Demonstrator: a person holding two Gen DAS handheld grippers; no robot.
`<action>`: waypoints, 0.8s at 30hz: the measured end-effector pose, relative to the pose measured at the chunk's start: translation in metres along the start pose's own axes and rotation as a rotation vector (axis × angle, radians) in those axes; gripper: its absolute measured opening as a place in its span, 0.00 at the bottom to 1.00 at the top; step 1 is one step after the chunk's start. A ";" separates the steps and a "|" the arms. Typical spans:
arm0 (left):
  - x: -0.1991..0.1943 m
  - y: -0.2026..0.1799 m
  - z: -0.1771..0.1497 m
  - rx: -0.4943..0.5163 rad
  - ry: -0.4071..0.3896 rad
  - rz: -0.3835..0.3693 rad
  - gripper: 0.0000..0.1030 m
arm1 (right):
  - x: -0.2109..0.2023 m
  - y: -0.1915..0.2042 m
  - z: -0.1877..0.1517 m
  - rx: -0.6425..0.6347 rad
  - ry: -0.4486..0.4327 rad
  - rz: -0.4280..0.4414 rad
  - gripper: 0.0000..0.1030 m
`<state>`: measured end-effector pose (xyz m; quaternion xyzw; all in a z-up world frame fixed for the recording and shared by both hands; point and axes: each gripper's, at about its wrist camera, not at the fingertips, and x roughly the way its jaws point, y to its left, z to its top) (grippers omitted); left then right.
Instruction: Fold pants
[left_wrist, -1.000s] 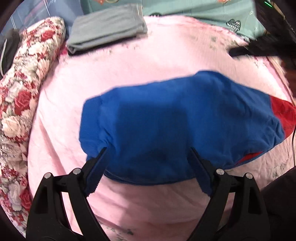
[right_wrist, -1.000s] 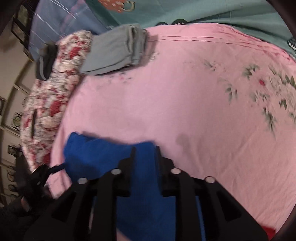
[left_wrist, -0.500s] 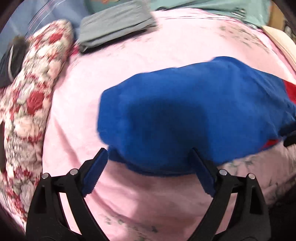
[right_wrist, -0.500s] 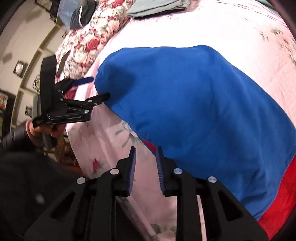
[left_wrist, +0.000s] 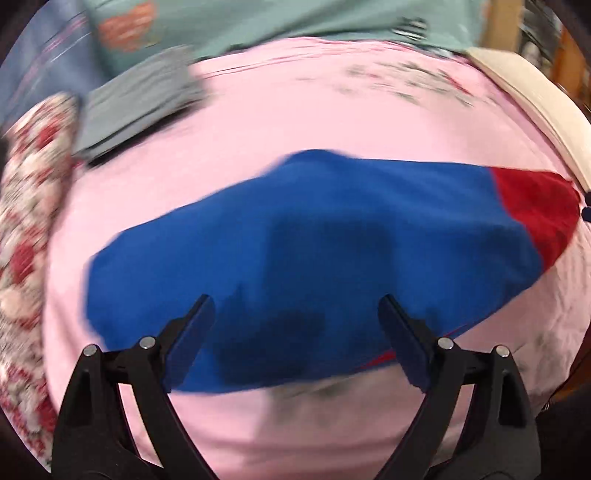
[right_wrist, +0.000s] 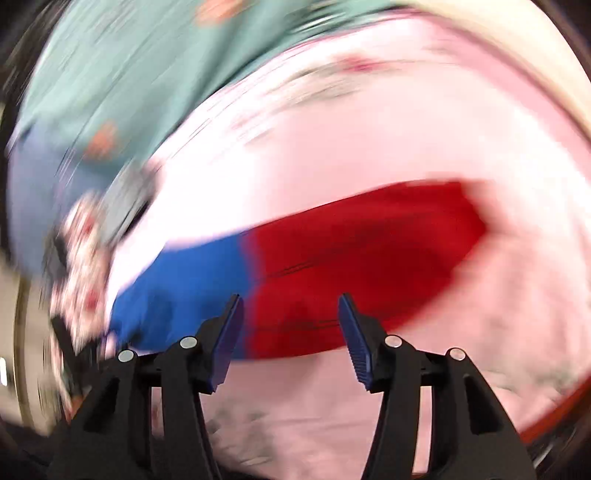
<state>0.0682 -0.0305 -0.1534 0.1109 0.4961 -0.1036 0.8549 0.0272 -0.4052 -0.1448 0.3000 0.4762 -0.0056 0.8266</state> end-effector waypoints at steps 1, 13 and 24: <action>0.009 -0.015 0.002 0.027 0.011 -0.005 0.89 | -0.003 -0.022 0.005 0.056 -0.016 -0.028 0.53; 0.033 -0.040 0.001 0.016 0.126 0.178 0.98 | 0.030 -0.083 0.028 0.103 -0.058 0.087 0.53; 0.008 -0.080 0.004 0.068 0.106 0.228 0.98 | 0.056 -0.083 0.051 0.024 -0.010 0.251 0.36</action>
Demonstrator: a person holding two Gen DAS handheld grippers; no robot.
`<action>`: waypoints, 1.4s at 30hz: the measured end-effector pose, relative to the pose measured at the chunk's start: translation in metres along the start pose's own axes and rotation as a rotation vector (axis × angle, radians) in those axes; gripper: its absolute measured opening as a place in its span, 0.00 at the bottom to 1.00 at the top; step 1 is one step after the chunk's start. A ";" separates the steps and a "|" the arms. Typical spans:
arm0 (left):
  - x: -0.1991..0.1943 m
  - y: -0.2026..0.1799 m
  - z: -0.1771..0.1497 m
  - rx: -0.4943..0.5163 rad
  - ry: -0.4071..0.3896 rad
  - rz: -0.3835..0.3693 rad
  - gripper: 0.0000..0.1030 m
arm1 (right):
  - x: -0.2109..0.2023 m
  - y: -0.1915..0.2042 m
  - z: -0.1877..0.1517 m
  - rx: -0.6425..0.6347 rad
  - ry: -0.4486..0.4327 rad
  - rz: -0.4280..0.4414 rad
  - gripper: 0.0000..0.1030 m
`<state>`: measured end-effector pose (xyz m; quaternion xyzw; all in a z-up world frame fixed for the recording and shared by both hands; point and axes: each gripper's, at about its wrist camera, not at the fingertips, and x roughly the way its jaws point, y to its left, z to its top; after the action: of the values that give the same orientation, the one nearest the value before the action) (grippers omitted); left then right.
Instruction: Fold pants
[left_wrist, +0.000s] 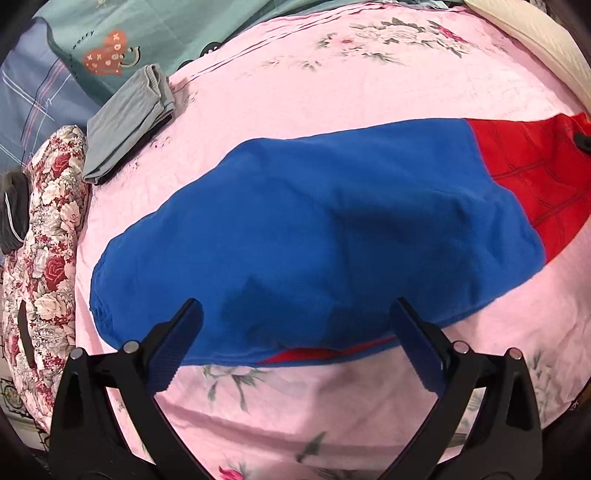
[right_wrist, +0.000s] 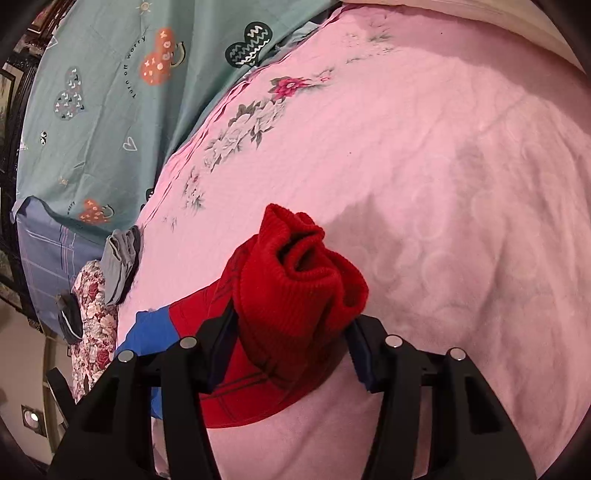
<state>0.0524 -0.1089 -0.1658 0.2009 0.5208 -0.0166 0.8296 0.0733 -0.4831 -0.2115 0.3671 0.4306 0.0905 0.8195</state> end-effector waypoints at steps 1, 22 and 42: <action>-0.004 -0.003 0.000 0.008 -0.005 0.002 0.98 | -0.002 0.000 0.000 0.002 0.000 0.003 0.34; -0.043 -0.026 0.004 0.097 -0.272 -0.321 0.97 | -0.025 0.201 -0.015 -0.517 -0.103 -0.161 0.25; -0.002 0.155 -0.068 -0.293 -0.162 -0.235 0.96 | 0.165 0.292 -0.188 -1.091 0.247 -0.291 0.55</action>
<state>0.0300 0.0568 -0.1408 0.0140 0.4689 -0.0533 0.8815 0.0779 -0.0993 -0.1859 -0.1851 0.4600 0.2279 0.8380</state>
